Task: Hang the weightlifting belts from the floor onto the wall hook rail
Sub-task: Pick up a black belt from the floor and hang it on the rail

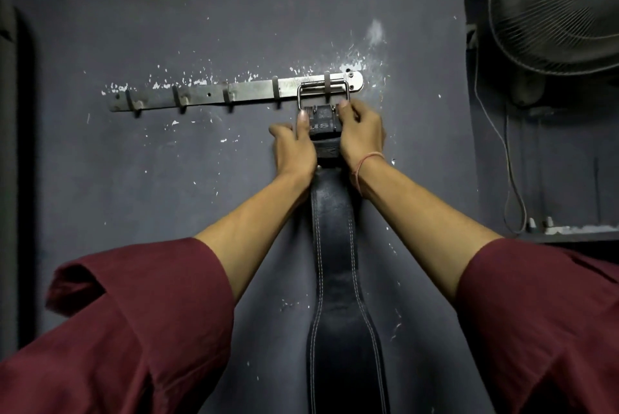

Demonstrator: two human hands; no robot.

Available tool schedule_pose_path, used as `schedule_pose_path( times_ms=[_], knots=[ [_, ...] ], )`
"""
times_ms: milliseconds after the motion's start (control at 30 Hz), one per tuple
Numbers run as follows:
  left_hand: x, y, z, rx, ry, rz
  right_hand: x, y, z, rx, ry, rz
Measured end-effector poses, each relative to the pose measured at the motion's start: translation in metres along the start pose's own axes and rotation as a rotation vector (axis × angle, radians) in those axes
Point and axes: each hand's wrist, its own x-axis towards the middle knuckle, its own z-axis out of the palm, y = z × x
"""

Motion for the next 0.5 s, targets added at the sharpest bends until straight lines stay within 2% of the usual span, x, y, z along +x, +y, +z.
schedule_pose_path(
  times_ms=[100,200,333,500],
  knots=[
    [-0.024,-0.014,-0.01,-0.011,-0.072,0.017,-0.036,0.022,-0.002,0.161,-0.073,-0.039],
    [-0.045,-0.035,-0.019,0.001,-0.112,0.057,-0.072,0.045,-0.009,0.234,-0.068,0.036],
    [-0.082,-0.068,-0.033,0.182,-0.119,0.104,-0.114,0.068,-0.019,0.1,-0.134,0.137],
    [-0.141,-0.102,-0.061,0.189,-0.195,0.077,-0.171,0.087,-0.029,-0.038,-0.135,0.207]
  ],
)
